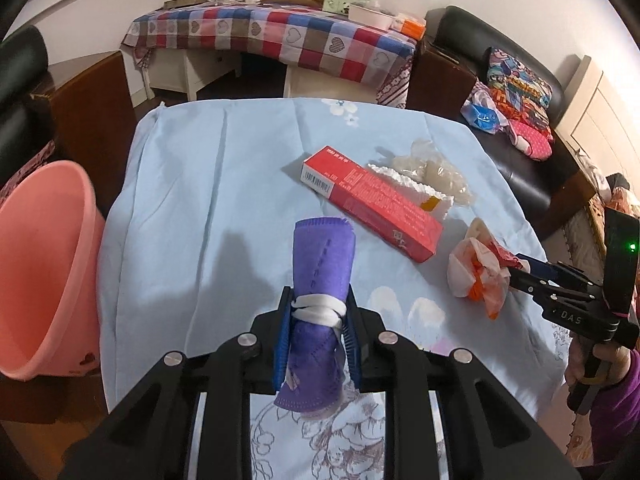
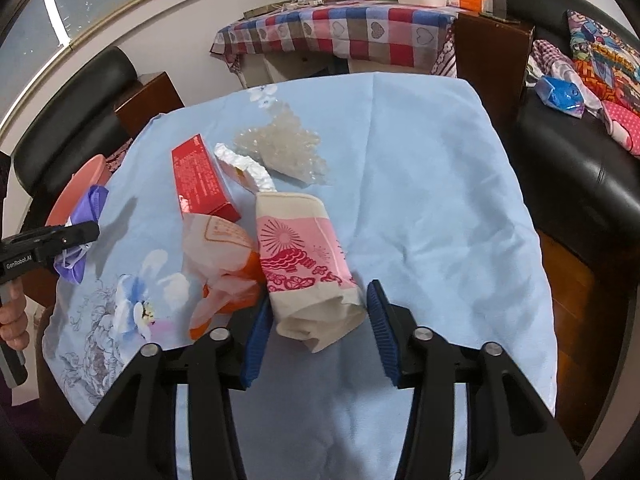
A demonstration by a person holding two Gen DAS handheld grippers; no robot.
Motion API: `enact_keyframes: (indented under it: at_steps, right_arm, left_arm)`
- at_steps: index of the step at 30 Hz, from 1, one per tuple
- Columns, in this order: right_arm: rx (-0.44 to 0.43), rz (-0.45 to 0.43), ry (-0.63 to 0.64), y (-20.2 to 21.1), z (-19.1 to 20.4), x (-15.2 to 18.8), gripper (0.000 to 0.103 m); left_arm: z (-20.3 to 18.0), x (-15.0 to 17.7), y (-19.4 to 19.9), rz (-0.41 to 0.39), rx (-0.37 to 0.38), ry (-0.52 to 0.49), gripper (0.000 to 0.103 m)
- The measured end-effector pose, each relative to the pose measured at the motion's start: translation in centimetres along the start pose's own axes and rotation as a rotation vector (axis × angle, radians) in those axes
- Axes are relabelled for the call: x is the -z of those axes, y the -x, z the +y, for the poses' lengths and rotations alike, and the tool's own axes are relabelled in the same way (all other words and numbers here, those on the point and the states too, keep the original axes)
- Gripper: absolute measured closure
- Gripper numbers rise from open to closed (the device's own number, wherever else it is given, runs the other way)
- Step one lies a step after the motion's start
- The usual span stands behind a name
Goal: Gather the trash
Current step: 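Grasp the pink-printed paper bag with the right tool while the left tool holds the cloth, then carry the purple cloth with the left tool while the right tool carries the paper bag to the bucket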
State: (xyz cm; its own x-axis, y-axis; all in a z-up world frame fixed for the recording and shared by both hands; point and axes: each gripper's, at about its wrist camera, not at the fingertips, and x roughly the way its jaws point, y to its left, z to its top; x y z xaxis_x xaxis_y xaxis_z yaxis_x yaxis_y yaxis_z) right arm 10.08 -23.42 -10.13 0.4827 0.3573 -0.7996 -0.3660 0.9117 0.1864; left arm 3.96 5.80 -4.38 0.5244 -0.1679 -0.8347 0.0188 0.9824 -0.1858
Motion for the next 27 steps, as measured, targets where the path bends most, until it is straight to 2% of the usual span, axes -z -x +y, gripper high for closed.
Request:
enact_keyframes:
  at_steps: [5,14,20,27]
  right_arm:
    - [0.040,-0.033,0.024,1.2,0.4,0.2,0.058]
    - [0.101,-0.147,0.007,4.9,0.4,-0.5,0.058]
    - [0.075,-0.216,0.036,6.9,2.6,-2.0,0.058]
    - [-0.014,-0.228,0.100,5.8,7.7,-4.3,0.058]
  left_arm:
    - [-0.2,0.7,0.5,-0.010,-0.007,0.000,0.081]
    - [-0.4,1.2,1.7,-0.049,-0.001,0.021,0.081]
    - [0.5,1.7,3.1,-0.086,-0.014,0.051,0.081]
    - [2.3,2.3,5.3,-0.142,-0.076,0.096,0.081]
